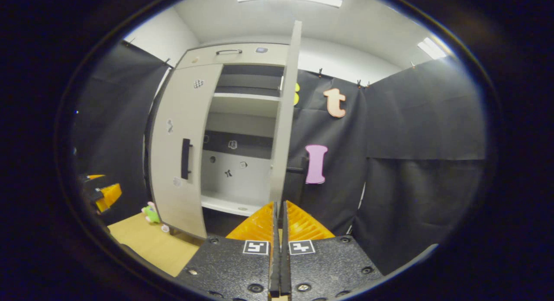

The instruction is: Open the right door of the double-door shoe cabinet with the right hand, and open the left door with the left hand.

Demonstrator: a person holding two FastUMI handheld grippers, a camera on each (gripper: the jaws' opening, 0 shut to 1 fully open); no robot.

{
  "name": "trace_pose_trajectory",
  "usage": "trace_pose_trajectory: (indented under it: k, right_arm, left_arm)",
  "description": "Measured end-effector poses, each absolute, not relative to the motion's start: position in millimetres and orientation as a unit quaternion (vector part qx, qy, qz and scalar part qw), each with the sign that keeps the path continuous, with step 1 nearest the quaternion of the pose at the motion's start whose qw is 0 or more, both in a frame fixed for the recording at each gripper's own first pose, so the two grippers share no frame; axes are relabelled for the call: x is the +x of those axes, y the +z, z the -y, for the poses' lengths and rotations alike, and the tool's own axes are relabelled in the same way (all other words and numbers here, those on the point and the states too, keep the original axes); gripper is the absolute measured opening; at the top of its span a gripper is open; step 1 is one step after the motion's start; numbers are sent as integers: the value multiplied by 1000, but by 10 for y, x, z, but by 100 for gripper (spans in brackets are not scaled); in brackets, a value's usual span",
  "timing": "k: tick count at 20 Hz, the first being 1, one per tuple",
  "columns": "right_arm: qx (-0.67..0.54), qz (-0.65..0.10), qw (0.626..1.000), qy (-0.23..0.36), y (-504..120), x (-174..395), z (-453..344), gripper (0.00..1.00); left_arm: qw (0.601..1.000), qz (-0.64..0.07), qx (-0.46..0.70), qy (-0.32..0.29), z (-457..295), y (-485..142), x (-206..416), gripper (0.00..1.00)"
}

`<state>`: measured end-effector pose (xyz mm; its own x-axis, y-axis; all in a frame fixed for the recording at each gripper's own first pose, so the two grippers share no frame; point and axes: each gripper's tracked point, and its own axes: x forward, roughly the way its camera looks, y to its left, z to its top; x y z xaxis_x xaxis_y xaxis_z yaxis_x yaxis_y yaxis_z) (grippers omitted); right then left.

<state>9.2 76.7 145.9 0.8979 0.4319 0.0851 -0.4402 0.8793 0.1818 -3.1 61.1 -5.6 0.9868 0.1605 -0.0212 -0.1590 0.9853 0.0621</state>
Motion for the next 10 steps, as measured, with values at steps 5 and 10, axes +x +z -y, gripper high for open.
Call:
trace_pose_trajectory:
  k: [5, 10]
  right_arm:
    - [122, 8, 956, 266, 1395, -32, -1268, 5]
    - [106, 7, 960, 260, 1285, 29, -1490, 58]
  left_arm:
    - [997, -13, 28, 65, -556, -59, -52, 95]
    - [997, -9, 32, 67, -602, -69, -77, 95]
